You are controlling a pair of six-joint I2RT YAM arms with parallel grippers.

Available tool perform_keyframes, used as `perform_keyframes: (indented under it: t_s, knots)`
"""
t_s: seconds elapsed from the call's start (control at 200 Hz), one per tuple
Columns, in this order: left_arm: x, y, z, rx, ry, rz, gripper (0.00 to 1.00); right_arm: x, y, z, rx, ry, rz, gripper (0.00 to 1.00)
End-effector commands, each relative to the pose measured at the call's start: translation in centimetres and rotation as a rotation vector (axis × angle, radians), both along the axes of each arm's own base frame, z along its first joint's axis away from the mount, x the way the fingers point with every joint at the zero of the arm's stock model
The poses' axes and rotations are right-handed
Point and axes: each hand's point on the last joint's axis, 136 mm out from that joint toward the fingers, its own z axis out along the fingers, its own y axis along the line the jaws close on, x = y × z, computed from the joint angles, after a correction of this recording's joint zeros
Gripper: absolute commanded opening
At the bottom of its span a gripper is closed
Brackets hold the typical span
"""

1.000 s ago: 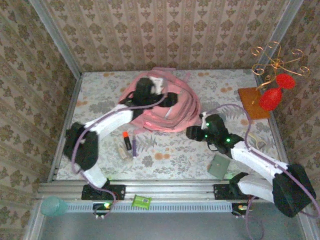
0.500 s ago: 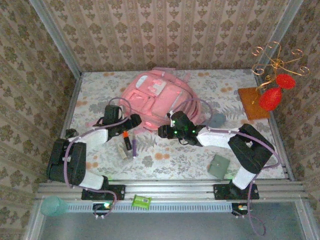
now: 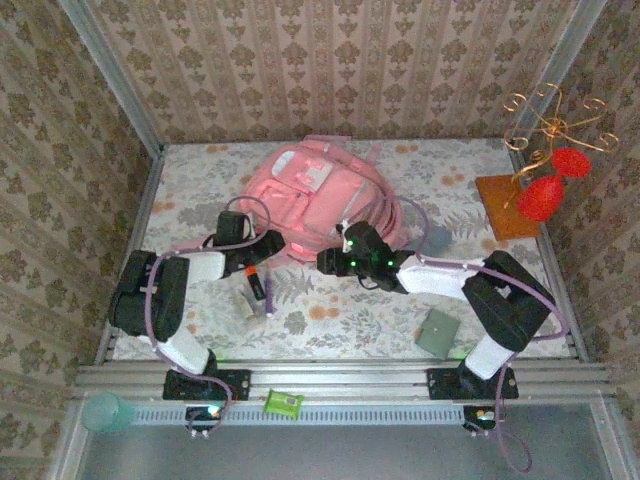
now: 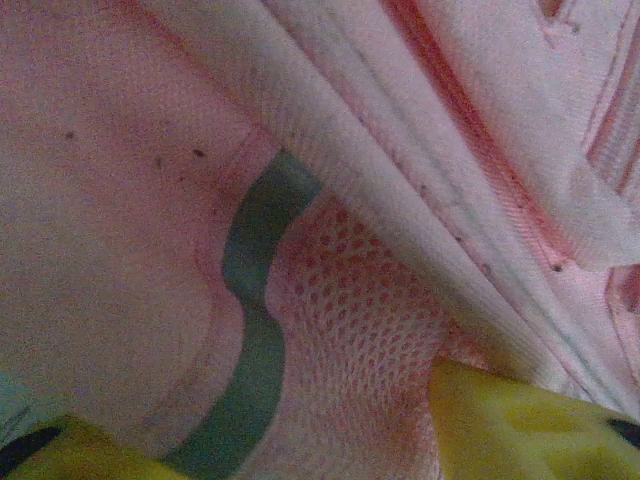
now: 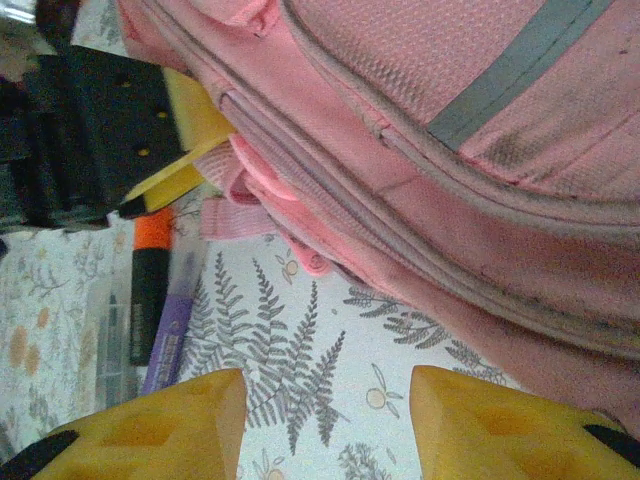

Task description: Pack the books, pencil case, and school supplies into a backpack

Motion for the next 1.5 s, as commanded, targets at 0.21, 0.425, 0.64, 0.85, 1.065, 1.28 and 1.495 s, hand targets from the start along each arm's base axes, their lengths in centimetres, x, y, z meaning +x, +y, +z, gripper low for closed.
perform_keyframes:
  t_s: [0.21, 0.425, 0.64, 0.85, 1.065, 1.28, 1.495]
  knots:
    - [1.9, -2.1, 4.5, -0.109, -0.104, -0.041, 0.11, -2.5, 1.4, 0.5, 0.001, -0.056, 0.085, 0.48]
    - [0.7, -3.7, 8.7, -0.229, -0.076, -0.064, 0.0, -2.4, 4.6, 0.3, 0.038, -0.153, 0.103, 0.46]
    - [0.0, -4.0, 11.1, -0.242, -0.08, -0.092, 0.0, -0.4, 5.7, -1.0, -0.022, -0.201, 0.002, 0.42]
    - [-0.2, -4.0, 11.5, -0.242, -0.09, -0.099, 0.0, 1.2, 6.5, -1.5, -0.073, -0.288, -0.113, 0.49]
    - [-0.1, -4.2, 11.7, -0.254, -0.092, -0.109, 0.0, 3.2, 7.2, -1.5, -0.188, -0.419, -0.206, 0.47]
    - [-0.3, -4.4, 11.8, -0.262, -0.087, -0.119, 0.0, 5.2, 7.2, -1.2, -0.281, -0.493, -0.268, 0.44]
    - [-0.4, -4.5, 11.9, -0.268, -0.086, -0.127, 0.0, 6.7, 7.1, -1.9, -0.368, -0.527, -0.3, 0.35]
